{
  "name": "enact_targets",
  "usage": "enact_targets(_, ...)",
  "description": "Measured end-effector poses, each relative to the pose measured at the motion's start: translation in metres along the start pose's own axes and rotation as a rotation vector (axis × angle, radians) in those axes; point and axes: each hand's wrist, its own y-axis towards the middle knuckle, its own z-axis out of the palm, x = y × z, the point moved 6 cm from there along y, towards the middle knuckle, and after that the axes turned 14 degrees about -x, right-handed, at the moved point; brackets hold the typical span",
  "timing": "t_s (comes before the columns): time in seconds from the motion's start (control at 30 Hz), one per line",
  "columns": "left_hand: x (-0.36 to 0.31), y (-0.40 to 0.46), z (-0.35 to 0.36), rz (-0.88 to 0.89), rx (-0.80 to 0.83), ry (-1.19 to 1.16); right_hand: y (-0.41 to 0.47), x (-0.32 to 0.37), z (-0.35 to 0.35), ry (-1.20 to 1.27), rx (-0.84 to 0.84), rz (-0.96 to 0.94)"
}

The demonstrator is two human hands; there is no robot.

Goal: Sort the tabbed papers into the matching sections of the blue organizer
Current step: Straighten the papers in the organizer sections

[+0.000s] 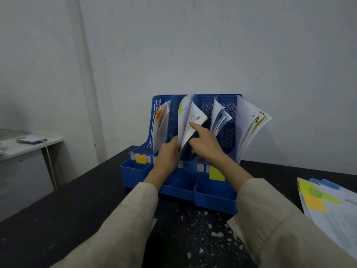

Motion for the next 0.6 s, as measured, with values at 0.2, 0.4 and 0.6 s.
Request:
enact_targets(0.2,-0.001,0.002,0.005,-0.005,0.28,0.127,0.002,0.002,0.002,-0.03,0.02,-0.034)
enact_targets(0.4,0.001,0.0,-0.005,-0.067,0.311,-0.042,-0.003,0.005,0.001,-0.029,0.046,-0.098)
enact_targets(0.6,-0.012,-0.002,-0.011,-0.21,0.191,-0.372,-0.012,0.01,-0.003,0.022,0.073,-0.159)
